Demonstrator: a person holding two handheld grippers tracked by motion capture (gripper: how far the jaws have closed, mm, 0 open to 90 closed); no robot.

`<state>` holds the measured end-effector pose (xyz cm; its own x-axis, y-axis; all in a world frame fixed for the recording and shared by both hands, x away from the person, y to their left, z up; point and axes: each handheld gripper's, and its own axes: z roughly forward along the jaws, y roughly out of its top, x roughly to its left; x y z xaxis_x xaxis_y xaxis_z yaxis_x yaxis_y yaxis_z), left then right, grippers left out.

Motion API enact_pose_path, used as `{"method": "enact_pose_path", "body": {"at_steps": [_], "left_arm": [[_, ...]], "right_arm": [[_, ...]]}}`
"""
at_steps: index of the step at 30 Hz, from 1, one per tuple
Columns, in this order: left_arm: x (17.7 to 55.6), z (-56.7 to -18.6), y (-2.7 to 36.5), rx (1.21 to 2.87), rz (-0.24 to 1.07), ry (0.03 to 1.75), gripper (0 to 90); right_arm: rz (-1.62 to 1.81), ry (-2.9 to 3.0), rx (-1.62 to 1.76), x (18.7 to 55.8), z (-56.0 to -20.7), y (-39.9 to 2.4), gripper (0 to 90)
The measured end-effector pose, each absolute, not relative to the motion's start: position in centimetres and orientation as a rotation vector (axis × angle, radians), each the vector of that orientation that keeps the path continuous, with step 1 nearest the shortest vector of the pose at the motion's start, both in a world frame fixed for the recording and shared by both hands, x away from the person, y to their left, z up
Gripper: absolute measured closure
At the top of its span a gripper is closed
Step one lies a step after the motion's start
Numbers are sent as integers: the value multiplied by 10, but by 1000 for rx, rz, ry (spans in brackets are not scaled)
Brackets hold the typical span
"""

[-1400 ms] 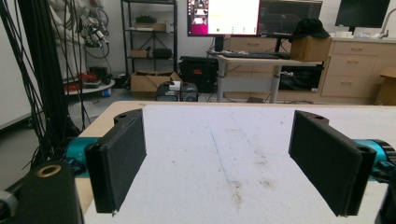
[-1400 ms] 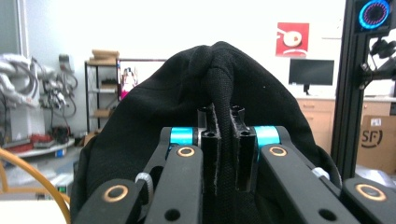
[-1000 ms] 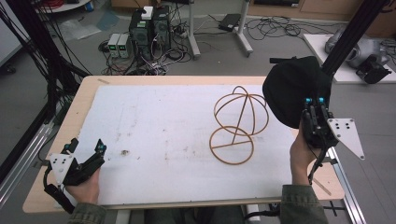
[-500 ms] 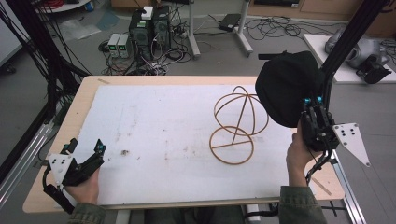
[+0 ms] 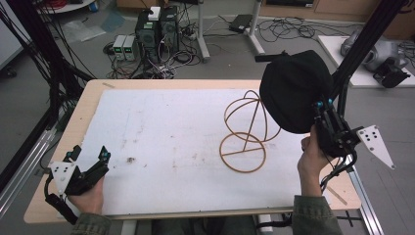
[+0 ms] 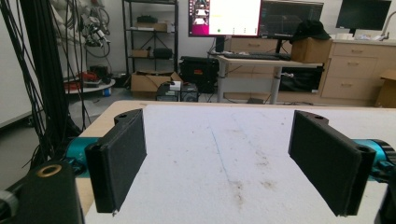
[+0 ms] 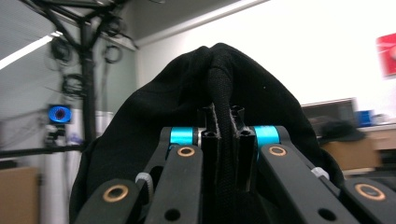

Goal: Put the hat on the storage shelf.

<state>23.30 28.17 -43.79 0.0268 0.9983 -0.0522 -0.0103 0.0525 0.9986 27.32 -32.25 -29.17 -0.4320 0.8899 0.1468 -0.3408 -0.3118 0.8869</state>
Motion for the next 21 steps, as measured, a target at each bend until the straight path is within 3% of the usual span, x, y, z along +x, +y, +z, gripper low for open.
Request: {"method": "enact_pose_path", "body": {"at_steps": [21], "left_arm": [[232, -438, 284, 1170, 1151, 1211, 193]], "right_arm": [[1945, 1243, 796, 284, -290, -304, 855]]}}
